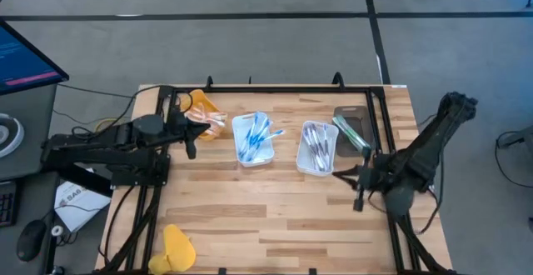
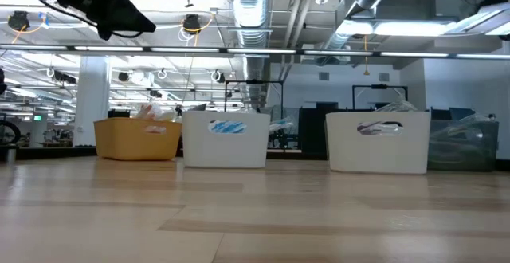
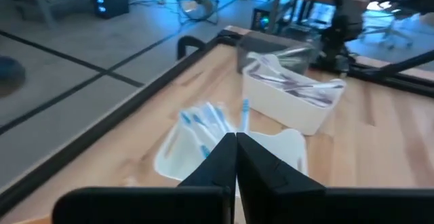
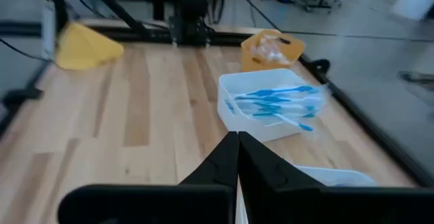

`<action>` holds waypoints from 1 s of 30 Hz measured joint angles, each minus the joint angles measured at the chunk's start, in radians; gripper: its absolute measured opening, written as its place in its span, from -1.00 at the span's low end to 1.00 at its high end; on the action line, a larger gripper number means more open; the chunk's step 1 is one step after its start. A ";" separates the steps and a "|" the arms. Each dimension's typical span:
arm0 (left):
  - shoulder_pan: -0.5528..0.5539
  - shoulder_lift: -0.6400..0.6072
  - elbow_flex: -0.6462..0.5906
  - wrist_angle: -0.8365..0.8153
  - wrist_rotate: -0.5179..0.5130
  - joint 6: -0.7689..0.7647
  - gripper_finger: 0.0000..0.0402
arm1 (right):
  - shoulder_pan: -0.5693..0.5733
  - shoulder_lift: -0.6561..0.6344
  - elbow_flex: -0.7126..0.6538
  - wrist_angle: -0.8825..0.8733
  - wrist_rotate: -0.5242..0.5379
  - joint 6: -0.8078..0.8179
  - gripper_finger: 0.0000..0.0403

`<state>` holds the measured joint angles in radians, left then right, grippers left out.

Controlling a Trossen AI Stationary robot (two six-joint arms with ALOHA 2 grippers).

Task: Pick & Place Toothbrushes
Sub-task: Return to Home Position

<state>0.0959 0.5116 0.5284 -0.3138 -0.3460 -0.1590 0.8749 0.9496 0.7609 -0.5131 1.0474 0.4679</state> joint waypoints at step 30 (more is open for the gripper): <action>-0.013 -0.014 -0.522 0.729 0.222 0.047 -1.00 | -0.471 -0.758 -0.753 0.572 -0.760 -0.494 -1.00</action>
<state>0.0830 0.4975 0.0067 0.4149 -0.1240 -0.1119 0.4040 0.1920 0.0082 0.0588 0.2869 -0.0260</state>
